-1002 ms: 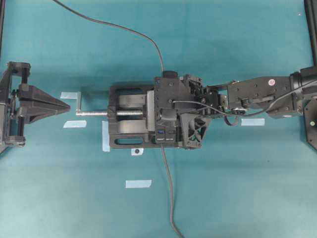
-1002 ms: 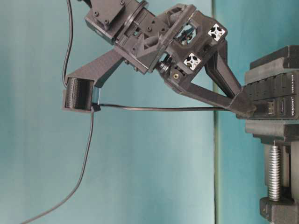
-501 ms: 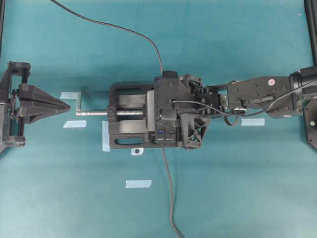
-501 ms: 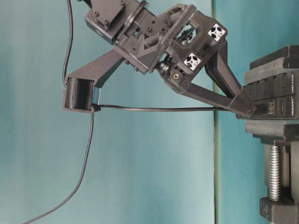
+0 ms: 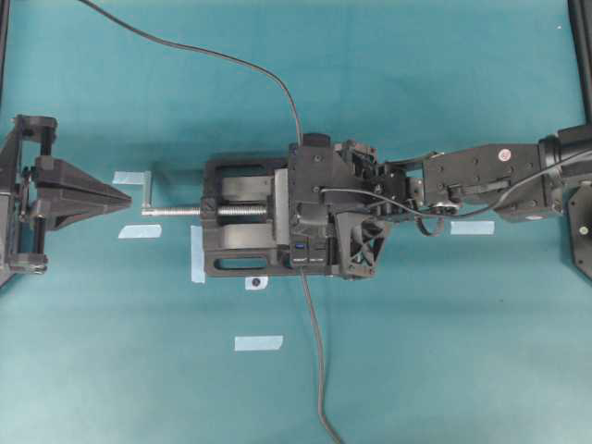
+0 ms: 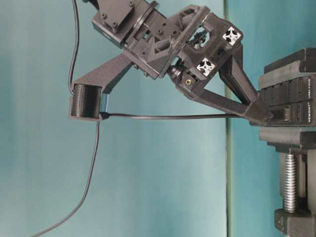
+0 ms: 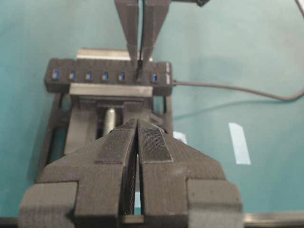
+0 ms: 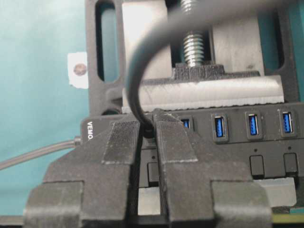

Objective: Insert the USB into the second port from the front of the fixed hub.
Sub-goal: 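Press the plug down into the port with the right gripper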

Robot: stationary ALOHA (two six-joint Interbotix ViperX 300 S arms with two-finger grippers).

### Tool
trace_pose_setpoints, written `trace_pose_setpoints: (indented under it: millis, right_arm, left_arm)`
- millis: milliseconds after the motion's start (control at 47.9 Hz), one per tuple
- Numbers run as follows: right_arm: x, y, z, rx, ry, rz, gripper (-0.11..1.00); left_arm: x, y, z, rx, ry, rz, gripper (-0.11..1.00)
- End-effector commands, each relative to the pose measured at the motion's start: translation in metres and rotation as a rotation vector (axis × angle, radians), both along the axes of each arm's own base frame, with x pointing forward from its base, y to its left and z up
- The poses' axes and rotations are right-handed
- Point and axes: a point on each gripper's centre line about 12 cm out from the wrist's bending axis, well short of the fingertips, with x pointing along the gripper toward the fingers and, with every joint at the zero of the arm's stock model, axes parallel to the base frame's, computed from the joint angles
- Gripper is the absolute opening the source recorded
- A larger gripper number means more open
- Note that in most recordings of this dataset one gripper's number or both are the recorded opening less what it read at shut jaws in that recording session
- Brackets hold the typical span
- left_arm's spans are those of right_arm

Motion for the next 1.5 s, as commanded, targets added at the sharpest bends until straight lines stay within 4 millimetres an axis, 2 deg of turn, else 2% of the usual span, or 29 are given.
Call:
trace_pose_setpoints:
  millis: [0, 313, 1211, 1378, 1482]
  right_arm:
    - [-0.002, 0.004, -0.007, 0.008, 0.031, 0.002, 0.07]
    - [-0.004, 0.004, -0.012, 0.008, 0.064, 0.002, 0.07]
    - [0.001, 0.001, 0.0, 0.008, 0.015, -0.008, 0.1]
    - [0.004, 0.0, 0.009, 0.008, -0.018, -0.009, 0.17]
    - [0.004, 0.0, 0.01, 0.009, -0.023, -0.01, 0.32]
  left_arm:
    - [0.002, 0.0, 0.004, 0.0, -0.015, 0.0, 0.0]
    - [0.002, 0.0, 0.004, 0.0, -0.015, 0.001, 0.0]
    - [0.002, 0.0, 0.006, 0.0, -0.018, 0.001, 0.0]
    - [0.002, 0.0, 0.006, 0.0, -0.02, 0.001, 0.0]
    - [0.002, 0.0, 0.006, 0.0, -0.018, 0.0, 0.0]
